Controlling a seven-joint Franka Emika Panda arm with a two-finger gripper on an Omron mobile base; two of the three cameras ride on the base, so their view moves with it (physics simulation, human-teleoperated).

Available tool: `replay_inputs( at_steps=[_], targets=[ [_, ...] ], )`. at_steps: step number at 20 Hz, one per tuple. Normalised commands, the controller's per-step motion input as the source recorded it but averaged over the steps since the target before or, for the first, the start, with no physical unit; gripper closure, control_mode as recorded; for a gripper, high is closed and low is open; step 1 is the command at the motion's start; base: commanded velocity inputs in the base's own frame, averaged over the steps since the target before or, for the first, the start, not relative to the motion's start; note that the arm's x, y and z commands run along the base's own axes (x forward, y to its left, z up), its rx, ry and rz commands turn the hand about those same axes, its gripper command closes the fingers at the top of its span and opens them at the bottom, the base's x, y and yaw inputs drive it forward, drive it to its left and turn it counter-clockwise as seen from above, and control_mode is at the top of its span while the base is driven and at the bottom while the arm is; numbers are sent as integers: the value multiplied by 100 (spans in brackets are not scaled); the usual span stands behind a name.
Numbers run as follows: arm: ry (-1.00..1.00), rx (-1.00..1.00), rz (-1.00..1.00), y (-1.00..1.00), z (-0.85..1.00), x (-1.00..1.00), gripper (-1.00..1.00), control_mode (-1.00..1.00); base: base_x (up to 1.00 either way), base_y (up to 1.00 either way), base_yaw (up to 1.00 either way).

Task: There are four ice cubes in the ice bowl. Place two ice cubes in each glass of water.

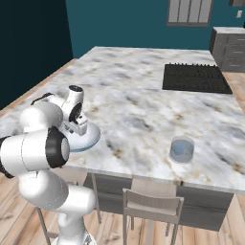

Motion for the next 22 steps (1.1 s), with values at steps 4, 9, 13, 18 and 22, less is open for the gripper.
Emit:
replay_inputs(
  at_steps=[4, 9, 13, 18, 22],
  targets=[
    [21, 0, 8, 82, 28, 0, 100, -100, 0, 0, 0],
    [19, 0, 4, 75, 16, 0, 100, -100, 0, 0, 0],
    [4, -1, 0, 49, 4, 0, 100, -100, 0, 0, 0],
    [1, -3, 0, 39, 6, 0, 100, -100, 0, 0, 0],
    [0, -9, 0, 32, -5, 5, 100, -100, 0, 0, 0]
  ],
)
